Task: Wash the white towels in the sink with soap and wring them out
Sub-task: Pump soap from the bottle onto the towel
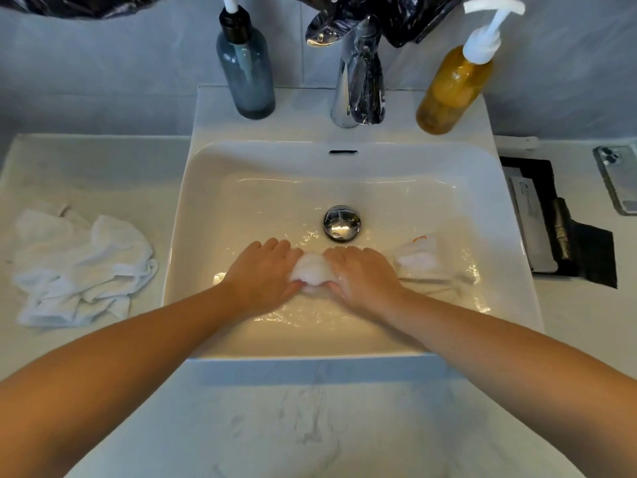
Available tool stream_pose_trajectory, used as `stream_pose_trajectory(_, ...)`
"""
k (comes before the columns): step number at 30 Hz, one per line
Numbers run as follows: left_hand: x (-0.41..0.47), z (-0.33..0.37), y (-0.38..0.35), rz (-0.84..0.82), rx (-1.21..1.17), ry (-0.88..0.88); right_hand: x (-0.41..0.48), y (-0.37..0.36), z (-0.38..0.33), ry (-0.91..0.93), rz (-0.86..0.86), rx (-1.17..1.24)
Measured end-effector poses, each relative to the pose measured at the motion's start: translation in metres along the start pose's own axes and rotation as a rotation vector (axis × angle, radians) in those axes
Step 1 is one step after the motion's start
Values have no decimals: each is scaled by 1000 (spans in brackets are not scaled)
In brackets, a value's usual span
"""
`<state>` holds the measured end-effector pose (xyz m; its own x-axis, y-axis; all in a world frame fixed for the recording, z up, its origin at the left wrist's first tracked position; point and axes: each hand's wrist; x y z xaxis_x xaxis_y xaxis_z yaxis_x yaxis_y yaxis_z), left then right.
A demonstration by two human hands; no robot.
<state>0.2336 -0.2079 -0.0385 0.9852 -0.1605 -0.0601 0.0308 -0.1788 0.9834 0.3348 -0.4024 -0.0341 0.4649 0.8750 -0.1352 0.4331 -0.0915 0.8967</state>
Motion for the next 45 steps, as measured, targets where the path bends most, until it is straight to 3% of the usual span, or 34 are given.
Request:
stream_pose_trajectory(2,6,0,6,-29,-70,43,6,7,-4,-71,7,62)
stream_pose_trajectory(4,0,-4,8,-4,-74,-57,0,13,-3,-37,-63,92)
stream_pose_trajectory(7,-23,-17,11,18,0,-203,-35,25,27,124,-88,-133)
stream_pose_trajectory(12,0,35,25,35,28,-132,-76,23,80,127,-68,-360)
stream_pose_trajectory(18,32,59,17,-110,130,4,-45,17,78,94,40,-306)
stream_pose_trajectory(21,48,57,30,-192,-26,126,-28,26,70,61,105,-214)
stream_pose_trajectory(24,53,43,36,-261,-170,52,-24,45,70,47,-11,-87)
stream_pose_trajectory(26,42,34,34,-148,-187,-84,-41,53,80,128,-59,-37)
stream_pose_trajectory(28,30,42,27,57,-58,-172,-64,48,89,194,-3,-67)
stream_pose_trajectory(29,28,52,23,80,-8,-171,-73,41,93,197,33,-119)
stream_pose_trajectory(33,45,83,17,41,49,-49,-72,21,91,124,74,-251)
stream_pose_trajectory(40,76,83,29,-129,72,127,-53,24,85,13,163,-122)
stream_pose_trajectory(43,72,71,24,-56,-47,16,-55,32,86,18,111,-74)
stream_pose_trajectory(45,54,51,24,-4,26,-74,-61,44,90,11,11,-76)
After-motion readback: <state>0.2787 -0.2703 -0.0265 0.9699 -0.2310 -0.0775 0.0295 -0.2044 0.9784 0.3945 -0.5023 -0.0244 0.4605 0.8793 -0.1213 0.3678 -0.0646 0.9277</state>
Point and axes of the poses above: each hand's wrist, its own x-axis towards the middle knuckle, its own y-axis out of the back of the hand, z = x × y, and after that the axes turned 14 degrees about x, right-handed
